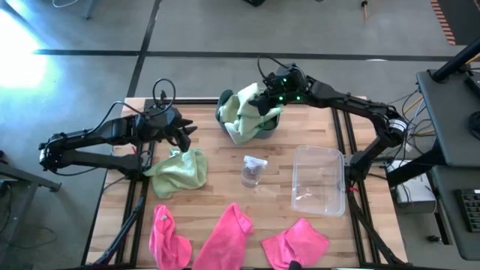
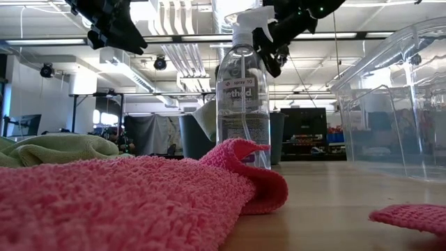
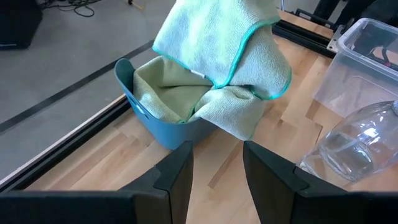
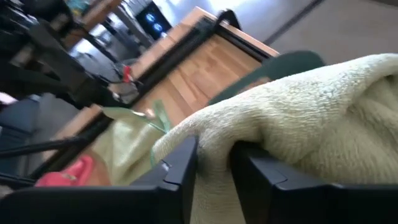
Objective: Sort microfiber towel by color & place in baskets
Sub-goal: Put the green microfiber towel into the blue bin
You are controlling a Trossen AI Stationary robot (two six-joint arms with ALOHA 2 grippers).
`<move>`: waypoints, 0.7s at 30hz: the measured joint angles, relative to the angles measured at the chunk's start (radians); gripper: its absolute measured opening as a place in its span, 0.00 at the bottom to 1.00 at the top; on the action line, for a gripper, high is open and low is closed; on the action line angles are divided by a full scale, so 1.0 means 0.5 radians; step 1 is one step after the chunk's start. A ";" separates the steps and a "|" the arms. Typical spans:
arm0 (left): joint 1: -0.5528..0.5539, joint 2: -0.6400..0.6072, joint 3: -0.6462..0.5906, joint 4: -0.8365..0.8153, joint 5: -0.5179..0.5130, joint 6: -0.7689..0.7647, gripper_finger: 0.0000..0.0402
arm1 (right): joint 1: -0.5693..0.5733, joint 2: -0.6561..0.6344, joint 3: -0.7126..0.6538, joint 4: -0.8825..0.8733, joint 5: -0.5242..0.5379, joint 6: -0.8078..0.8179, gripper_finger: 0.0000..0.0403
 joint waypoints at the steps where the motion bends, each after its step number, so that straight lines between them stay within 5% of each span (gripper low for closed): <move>1: 0.001 0.000 0.000 -0.001 0.000 0.006 0.31 | 0.000 0.001 0.017 -0.050 0.021 -0.015 0.25; 10: 0.001 0.000 0.000 -0.001 0.001 0.029 0.31 | 0.000 0.001 0.077 -0.217 0.081 -0.056 0.38; 21: 0.001 -0.008 0.000 0.004 0.001 0.065 0.31 | -0.004 0.000 0.208 -0.245 0.138 -0.068 0.41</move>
